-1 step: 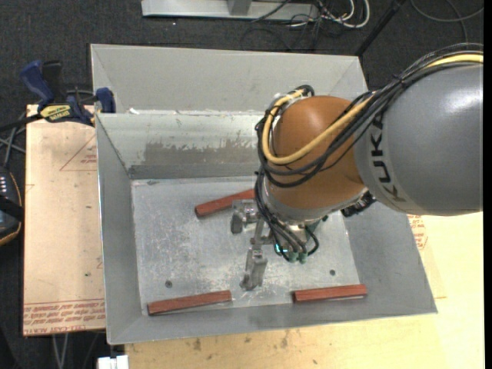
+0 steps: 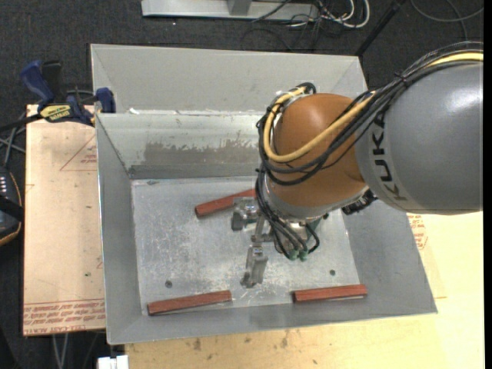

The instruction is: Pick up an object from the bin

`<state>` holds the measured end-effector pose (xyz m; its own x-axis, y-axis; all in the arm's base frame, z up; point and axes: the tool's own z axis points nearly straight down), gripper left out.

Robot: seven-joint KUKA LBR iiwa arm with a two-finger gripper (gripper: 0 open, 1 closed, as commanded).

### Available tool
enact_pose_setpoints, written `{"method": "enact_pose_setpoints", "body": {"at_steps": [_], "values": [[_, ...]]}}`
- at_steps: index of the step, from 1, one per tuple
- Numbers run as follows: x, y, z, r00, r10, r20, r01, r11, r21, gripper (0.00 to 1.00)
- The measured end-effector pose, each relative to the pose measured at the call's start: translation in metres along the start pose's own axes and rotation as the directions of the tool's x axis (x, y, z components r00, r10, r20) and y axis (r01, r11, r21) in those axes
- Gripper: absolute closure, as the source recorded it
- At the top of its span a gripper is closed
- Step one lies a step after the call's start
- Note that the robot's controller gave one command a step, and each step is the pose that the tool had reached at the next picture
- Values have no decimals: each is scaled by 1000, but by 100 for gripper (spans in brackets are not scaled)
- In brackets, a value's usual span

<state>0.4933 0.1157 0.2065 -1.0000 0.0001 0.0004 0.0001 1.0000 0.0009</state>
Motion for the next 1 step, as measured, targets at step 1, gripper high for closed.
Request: {"method": "enact_pose_setpoints", "body": {"at_steps": [1], "values": [[2,12,78,998,-59,5,59,998,-1,0]]}}
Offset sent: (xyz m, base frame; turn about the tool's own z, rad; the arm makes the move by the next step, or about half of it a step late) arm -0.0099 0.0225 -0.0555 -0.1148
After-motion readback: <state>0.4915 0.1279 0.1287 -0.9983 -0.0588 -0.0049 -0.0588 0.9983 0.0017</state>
